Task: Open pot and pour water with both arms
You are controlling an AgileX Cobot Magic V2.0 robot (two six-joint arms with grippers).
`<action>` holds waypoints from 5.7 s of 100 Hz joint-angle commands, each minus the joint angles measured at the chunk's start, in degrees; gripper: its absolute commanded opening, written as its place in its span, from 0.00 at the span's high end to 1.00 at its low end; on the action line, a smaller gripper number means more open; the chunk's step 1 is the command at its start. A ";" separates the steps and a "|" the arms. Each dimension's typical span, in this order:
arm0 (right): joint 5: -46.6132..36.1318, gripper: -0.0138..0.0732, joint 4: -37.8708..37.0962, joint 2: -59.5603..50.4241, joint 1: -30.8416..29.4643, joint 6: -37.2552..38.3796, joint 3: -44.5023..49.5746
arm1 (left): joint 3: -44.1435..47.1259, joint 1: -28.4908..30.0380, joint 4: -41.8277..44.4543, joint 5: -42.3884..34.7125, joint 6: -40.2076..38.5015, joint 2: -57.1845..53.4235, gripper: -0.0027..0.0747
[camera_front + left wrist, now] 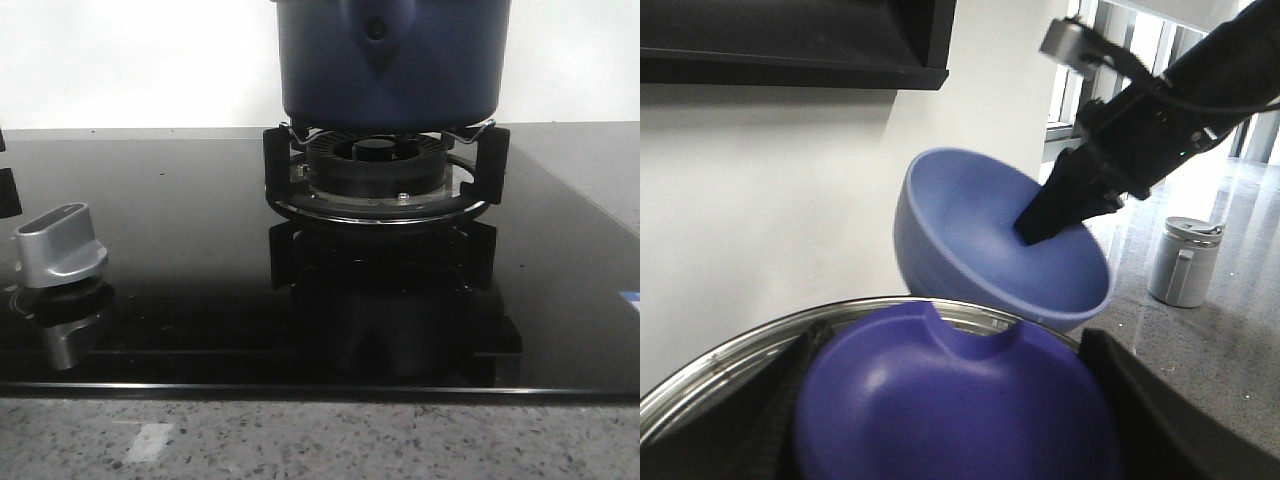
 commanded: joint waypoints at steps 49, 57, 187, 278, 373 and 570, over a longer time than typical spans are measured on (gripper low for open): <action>-10.79 0.90 -33.37 -0.22 11.53 3.84 -0.44 | -1.95 0.18 -5.09 1.63 -0.11 -1.25 0.58; -10.79 0.90 -39.02 -0.09 13.20 4.90 -0.44 | -1.95 0.18 -5.09 1.63 -0.11 -1.25 0.58; -12.49 0.89 -76.65 -0.09 22.14 10.69 5.99 | -1.95 0.18 -5.09 1.63 -0.11 -1.25 0.58; -16.63 0.89 -98.98 -0.33 27.88 14.09 8.07 | -1.95 0.18 -5.09 1.63 -0.11 -1.25 0.58; -5.17 0.90 -23.57 -13.06 -11.96 12.96 6.09 | -1.95 0.18 -5.09 1.74 -0.11 -1.25 0.58; -14.77 0.92 4.47 -53.07 -15.14 1.59 41.85 | -26.93 -15.76 -7.03 2.80 10.61 31.80 0.58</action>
